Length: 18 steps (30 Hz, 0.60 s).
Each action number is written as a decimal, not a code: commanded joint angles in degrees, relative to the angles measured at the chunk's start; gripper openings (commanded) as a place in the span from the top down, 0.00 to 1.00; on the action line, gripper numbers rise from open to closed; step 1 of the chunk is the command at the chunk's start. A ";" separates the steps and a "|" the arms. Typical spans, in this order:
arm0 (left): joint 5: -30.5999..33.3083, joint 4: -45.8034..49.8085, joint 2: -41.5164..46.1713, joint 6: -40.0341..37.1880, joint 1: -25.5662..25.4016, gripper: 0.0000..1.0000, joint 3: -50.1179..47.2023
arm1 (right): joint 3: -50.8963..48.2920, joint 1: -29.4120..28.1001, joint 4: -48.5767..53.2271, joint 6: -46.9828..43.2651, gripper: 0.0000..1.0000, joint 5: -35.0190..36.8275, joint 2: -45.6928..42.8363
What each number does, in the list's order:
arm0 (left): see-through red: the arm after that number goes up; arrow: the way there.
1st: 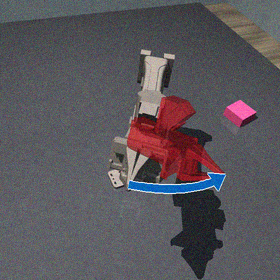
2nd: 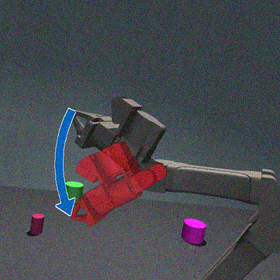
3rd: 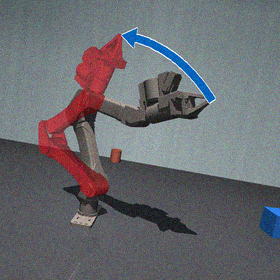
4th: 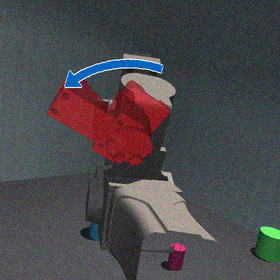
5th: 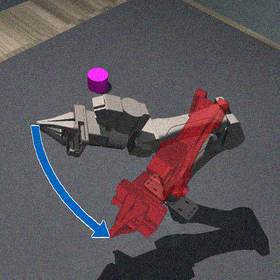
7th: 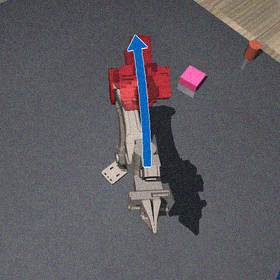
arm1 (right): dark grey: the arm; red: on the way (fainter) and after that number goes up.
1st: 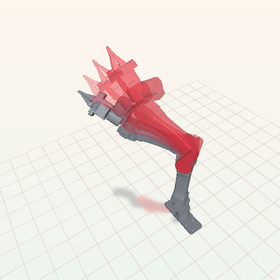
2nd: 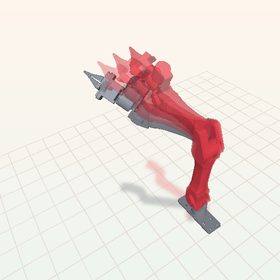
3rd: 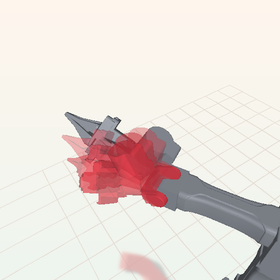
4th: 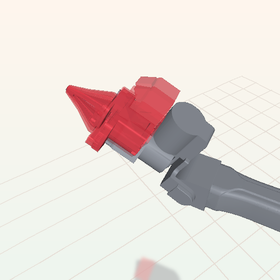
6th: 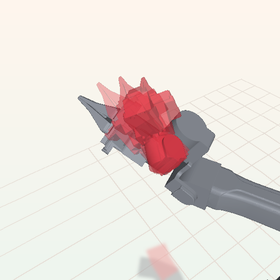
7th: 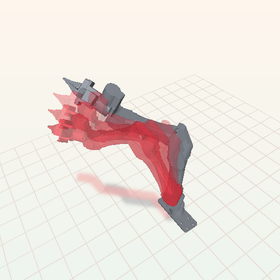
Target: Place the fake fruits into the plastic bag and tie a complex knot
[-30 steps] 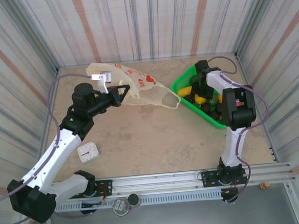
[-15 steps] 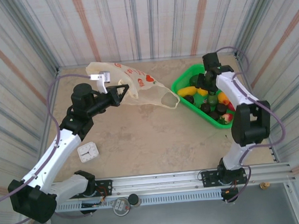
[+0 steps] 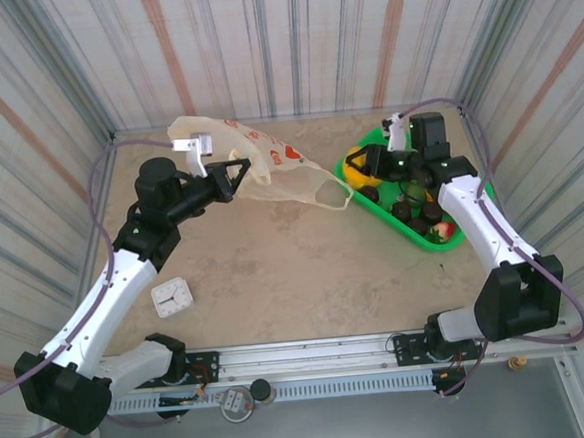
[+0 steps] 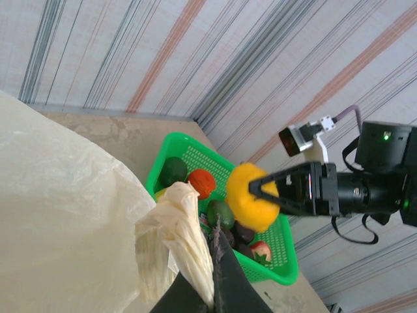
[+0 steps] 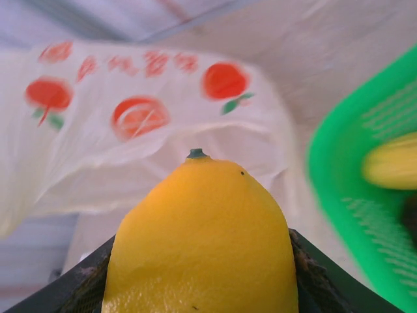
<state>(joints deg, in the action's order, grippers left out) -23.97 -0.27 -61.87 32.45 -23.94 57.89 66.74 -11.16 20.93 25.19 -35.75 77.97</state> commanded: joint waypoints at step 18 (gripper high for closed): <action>-5.44 -1.21 0.62 1.23 -0.43 1.00 1.31 | 11.14 -20.97 -9.83 6.39 0.44 9.70 21.56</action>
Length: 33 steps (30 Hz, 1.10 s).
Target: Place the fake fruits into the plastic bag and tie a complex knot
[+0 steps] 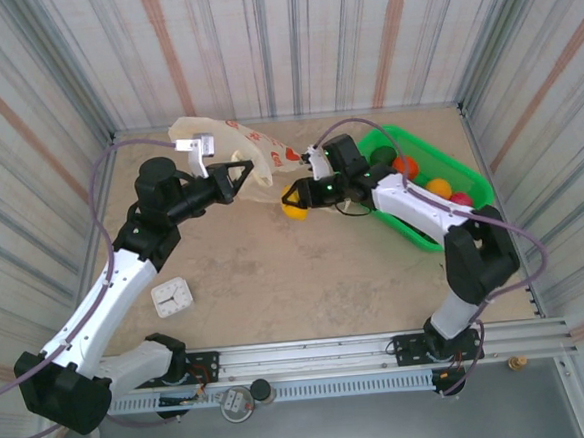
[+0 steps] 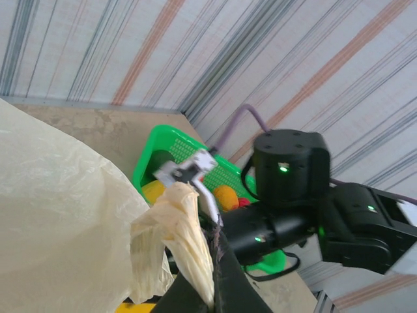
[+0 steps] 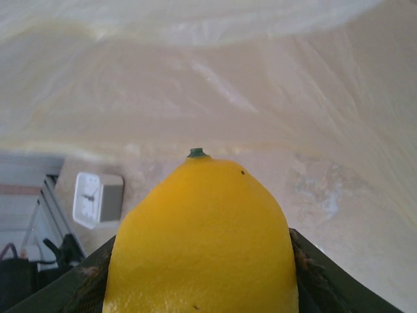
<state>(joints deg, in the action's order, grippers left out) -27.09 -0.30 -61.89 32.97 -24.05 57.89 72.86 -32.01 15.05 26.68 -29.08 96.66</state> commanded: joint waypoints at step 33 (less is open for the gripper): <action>-12.15 -9.09 -4.07 11.06 3.58 1.00 4.66 | 10.52 -4.61 1.27 17.07 0.29 33.64 3.35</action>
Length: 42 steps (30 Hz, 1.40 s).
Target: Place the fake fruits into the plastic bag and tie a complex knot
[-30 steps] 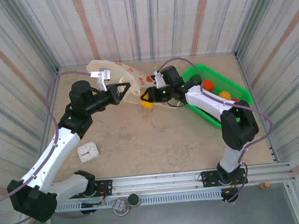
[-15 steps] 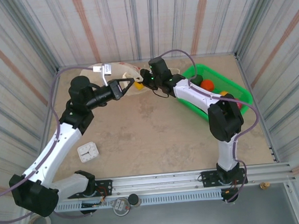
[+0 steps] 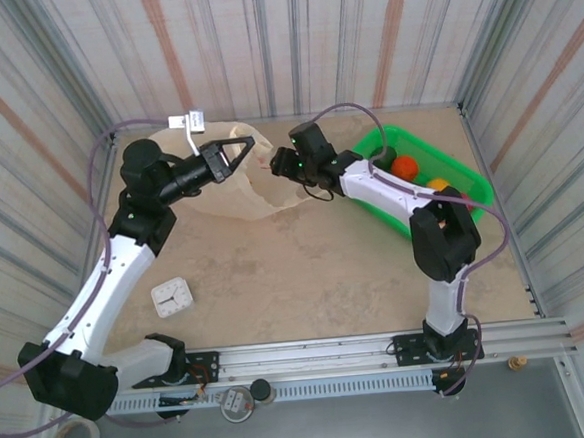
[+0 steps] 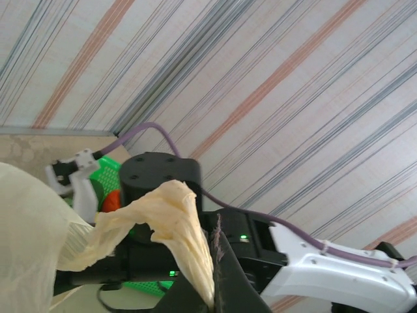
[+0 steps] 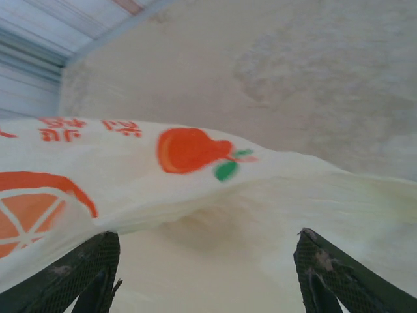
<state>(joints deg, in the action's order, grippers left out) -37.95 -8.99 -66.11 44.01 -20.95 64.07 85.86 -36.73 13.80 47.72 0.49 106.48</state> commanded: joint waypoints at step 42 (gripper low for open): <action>-0.23 -0.26 -3.49 -1.53 -0.06 1.00 -7.56 | 6.57 31.01 26.78 26.60 0.41 6.22 1.30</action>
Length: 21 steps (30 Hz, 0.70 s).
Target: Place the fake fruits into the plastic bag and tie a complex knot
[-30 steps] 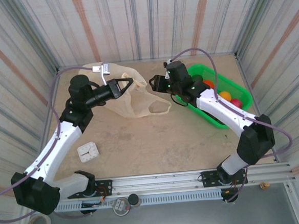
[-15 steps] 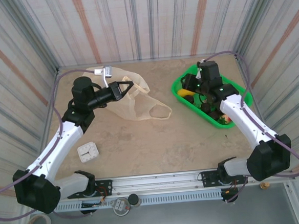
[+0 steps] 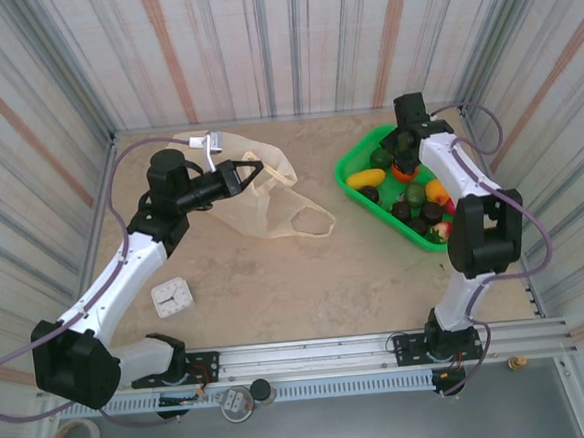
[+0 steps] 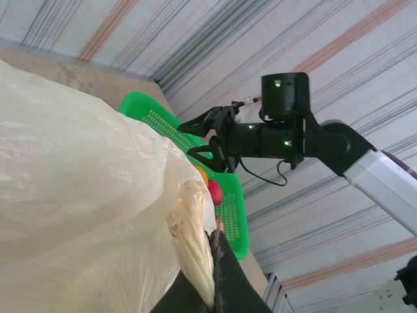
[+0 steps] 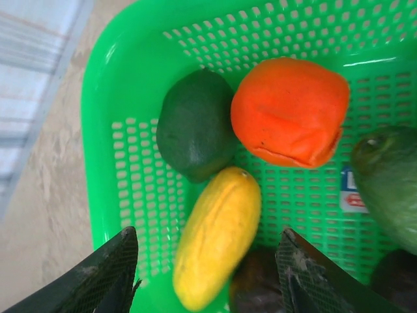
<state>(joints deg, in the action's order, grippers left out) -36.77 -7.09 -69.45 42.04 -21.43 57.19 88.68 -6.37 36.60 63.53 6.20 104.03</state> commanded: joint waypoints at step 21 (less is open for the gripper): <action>-2.42 -2.55 -1.04 -0.02 0.42 1.00 -0.37 | 25.74 0.48 12.37 17.69 0.17 0.32 27.13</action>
<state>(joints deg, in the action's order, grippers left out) -37.95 -7.99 -70.46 42.26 -21.32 57.19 112.90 -5.91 44.91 79.50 5.61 128.81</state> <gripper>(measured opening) 0.047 0.828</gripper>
